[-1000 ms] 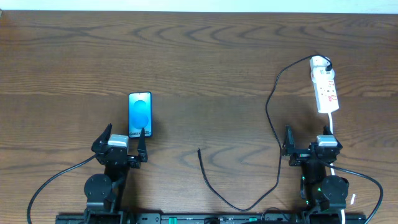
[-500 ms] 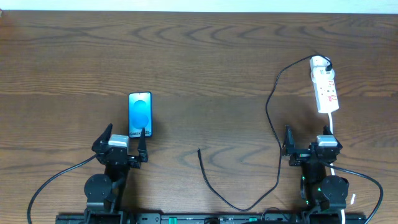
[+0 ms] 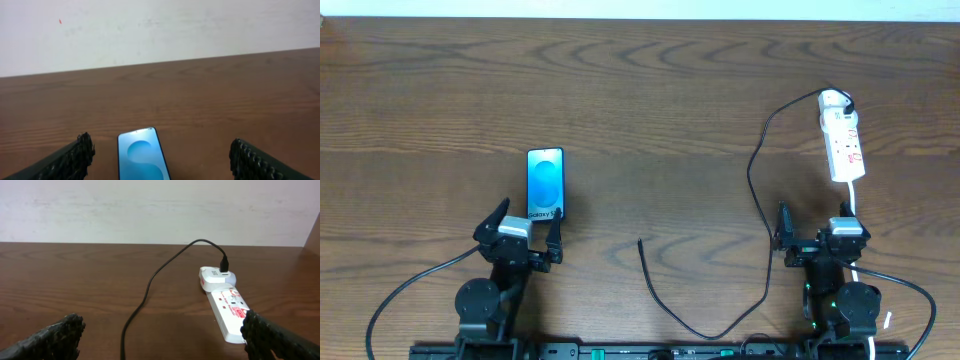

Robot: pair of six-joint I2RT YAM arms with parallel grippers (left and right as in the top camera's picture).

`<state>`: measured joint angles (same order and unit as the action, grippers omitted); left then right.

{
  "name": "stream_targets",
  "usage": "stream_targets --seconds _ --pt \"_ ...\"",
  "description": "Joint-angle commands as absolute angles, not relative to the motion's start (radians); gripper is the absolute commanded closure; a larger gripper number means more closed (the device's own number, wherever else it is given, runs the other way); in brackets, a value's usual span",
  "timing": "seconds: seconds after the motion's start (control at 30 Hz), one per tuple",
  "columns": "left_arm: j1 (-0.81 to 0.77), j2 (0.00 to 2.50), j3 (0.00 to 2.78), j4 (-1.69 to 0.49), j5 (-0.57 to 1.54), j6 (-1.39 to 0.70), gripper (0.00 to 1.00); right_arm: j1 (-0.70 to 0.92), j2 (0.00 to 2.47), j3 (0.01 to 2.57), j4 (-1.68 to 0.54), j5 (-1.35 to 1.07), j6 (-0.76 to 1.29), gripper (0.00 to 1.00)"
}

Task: Plug charger to phone and switch on socket

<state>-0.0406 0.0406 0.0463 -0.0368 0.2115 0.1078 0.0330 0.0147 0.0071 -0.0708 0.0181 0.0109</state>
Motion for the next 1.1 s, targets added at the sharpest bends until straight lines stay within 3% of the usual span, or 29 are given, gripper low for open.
stream_targets --seconds 0.0,0.63,1.07 --pt "-0.036 0.113 0.141 -0.044 0.228 0.099 0.11 0.041 0.007 0.006 -0.075 0.012 0.006 0.01" --pt "-0.036 0.786 0.532 -0.079 0.228 0.100 0.11 0.041 0.007 0.006 -0.075 0.012 0.006 0.01" --pt "-0.036 1.105 0.853 -0.274 0.212 0.138 0.11 0.041 0.007 0.006 -0.075 0.012 0.006 0.01"
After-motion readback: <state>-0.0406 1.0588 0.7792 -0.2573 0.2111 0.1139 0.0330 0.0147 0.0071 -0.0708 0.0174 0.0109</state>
